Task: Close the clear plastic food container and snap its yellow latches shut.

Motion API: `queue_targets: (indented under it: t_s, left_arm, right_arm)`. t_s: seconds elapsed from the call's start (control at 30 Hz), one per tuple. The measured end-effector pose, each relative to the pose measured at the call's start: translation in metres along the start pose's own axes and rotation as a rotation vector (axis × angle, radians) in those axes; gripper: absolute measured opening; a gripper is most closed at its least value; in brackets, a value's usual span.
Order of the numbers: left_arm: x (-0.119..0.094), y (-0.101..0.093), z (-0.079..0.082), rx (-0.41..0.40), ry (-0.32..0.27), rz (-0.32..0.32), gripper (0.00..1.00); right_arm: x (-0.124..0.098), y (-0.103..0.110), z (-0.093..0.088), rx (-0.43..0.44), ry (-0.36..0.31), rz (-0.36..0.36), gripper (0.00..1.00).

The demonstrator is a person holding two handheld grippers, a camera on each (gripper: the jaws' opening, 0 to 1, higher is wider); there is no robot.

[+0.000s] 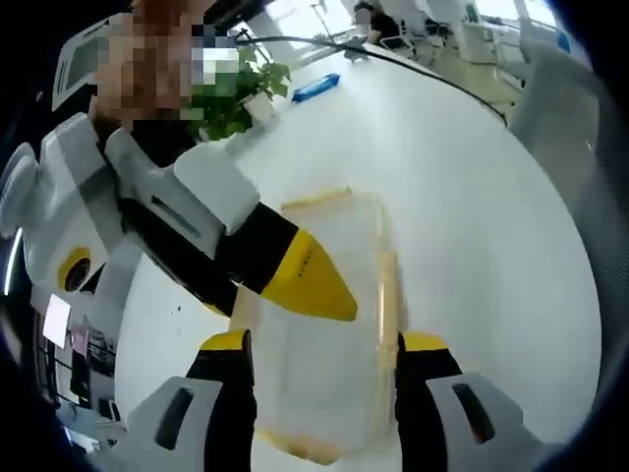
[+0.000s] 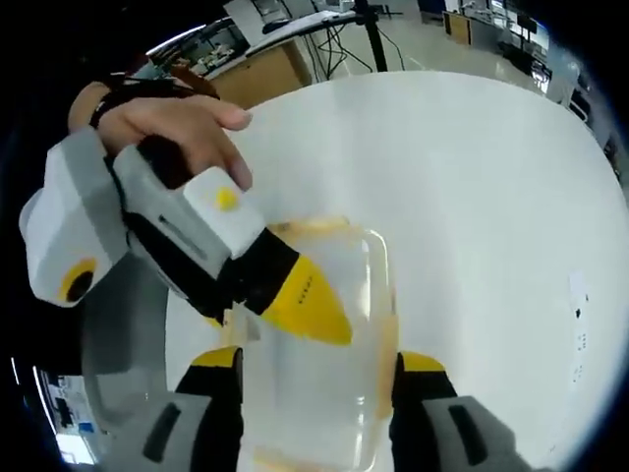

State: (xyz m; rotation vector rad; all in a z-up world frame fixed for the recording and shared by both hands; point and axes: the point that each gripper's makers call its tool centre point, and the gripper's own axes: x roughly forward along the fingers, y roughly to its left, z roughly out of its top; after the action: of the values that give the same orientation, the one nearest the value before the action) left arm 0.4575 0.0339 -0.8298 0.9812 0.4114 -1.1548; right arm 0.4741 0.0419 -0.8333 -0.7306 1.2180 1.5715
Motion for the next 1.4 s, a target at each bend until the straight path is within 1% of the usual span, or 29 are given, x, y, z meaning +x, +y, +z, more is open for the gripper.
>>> queue_targets:
  t_s: [0.07,0.13,0.2,0.27,0.33,0.37,0.43,0.47,0.5,0.57,0.7,0.87,0.97,1.07,1.13,1.17,1.23,1.27,1.3,1.33,1.4]
  left_arm:
    - [0.001,0.0,0.001,0.012,0.012,0.008,0.54]
    - [0.001,0.0,0.0,0.026,0.011,0.013,0.55]
    - [0.001,-0.001,0.001,0.041,0.008,0.007,0.56]
    - [0.0,-0.002,0.002,0.042,0.011,0.001,0.56]
    - [-0.003,-0.004,0.006,0.022,0.011,-0.028,0.57]
    - [-0.005,-0.005,0.009,0.016,0.007,-0.033,0.56]
    - [-0.01,-0.002,0.016,0.002,-0.013,-0.027,0.53]
    - [-0.013,0.001,0.018,-0.027,-0.011,-0.017,0.53]
    - [-0.015,0.002,0.019,-0.037,-0.004,-0.009,0.54]
    - [-0.019,0.005,0.022,-0.021,-0.016,-0.003,0.56]
    - [-0.021,0.005,0.019,-0.018,-0.002,-0.008,0.56]
    - [-0.022,0.004,0.017,-0.012,0.008,-0.011,0.55]
    - [-0.023,0.003,0.015,0.004,0.026,-0.019,0.54]
    - [-0.027,0.007,0.015,0.003,0.025,-0.035,0.54]
    - [-0.029,0.01,0.016,-0.017,0.022,-0.057,0.55]
    - [-0.03,0.011,0.016,-0.041,0.018,-0.073,0.55]
    - [-0.03,0.006,0.018,-0.13,-0.006,-0.153,0.56]
    - [-0.03,0.006,0.02,-0.155,-0.018,-0.178,0.59]
    - [-0.03,0.008,0.021,-0.155,-0.026,-0.187,0.6]
    - [-0.03,0.013,0.019,-0.148,-0.017,-0.185,0.6]
    - [-0.031,0.019,0.016,-0.146,0.001,-0.204,0.59]
  right_arm:
    - [0.0,0.0,0.001,-0.012,-0.047,0.025,0.6]
    - [0.0,0.0,0.0,-0.008,-0.046,0.024,0.6]
    - [0.001,0.002,0.001,0.014,-0.03,0.019,0.61]
    - [0.0,0.004,0.001,0.013,-0.029,0.012,0.61]
    - [-0.003,0.004,0.001,-0.017,-0.016,-0.011,0.59]
    - [-0.008,0.002,0.001,-0.031,-0.006,-0.031,0.59]
    - [-0.018,0.002,0.011,-0.029,-0.045,-0.047,0.59]
    - [-0.022,0.004,0.014,-0.018,-0.061,-0.044,0.59]
    - [-0.026,0.004,0.013,-0.028,-0.061,-0.047,0.59]
    - [-0.029,0.003,0.009,-0.032,-0.049,-0.06,0.59]
    - [-0.032,0.001,0.0,-0.033,-0.008,-0.083,0.6]
    - [-0.034,0.001,0.002,-0.041,-0.008,-0.103,0.58]
    - [-0.034,0.003,0.003,-0.043,-0.008,-0.112,0.57]
    - [-0.036,0.006,0.003,-0.055,0.0,-0.129,0.57]
    - [-0.039,0.009,0.005,-0.062,-0.009,-0.14,0.57]
    - [-0.041,0.009,0.005,-0.071,-0.012,-0.156,0.55]
    - [-0.043,0.013,0.004,-0.078,-0.013,-0.172,0.53]
    - [-0.044,0.013,0.005,-0.074,-0.018,-0.181,0.53]
    - [-0.045,0.014,0.005,-0.071,-0.028,-0.195,0.53]
    - [-0.045,0.015,0.006,-0.075,-0.029,-0.209,0.53]
    - [-0.043,0.02,0.005,-0.095,-0.032,-0.236,0.53]
